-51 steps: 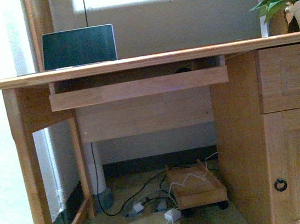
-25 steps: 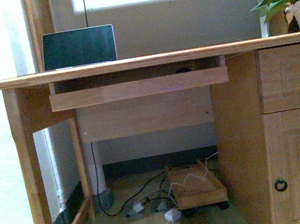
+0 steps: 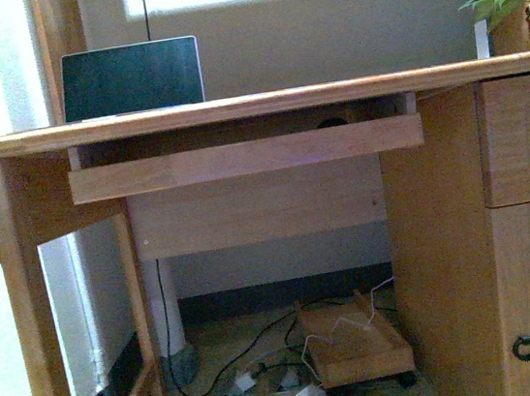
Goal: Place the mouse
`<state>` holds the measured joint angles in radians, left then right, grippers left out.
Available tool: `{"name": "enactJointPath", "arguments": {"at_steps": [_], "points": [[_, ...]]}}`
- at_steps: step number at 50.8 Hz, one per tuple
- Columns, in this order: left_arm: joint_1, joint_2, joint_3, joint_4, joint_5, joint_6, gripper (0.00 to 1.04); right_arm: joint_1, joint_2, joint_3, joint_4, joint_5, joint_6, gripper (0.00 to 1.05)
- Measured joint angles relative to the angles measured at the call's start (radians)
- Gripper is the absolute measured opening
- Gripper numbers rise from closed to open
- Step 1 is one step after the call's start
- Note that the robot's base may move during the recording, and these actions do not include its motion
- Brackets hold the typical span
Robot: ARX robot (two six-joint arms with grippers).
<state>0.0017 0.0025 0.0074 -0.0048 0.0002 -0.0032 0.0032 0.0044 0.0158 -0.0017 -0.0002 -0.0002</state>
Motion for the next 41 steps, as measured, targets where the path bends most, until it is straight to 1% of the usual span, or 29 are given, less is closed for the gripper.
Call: {"name": "enactJointPath", "arguments": {"at_steps": [41], "points": [[0.000, -0.001, 0.000, 0.000, 0.000, 0.000, 0.97, 0.000, 0.000, 0.000, 0.000, 0.000, 0.000, 0.97]]}}
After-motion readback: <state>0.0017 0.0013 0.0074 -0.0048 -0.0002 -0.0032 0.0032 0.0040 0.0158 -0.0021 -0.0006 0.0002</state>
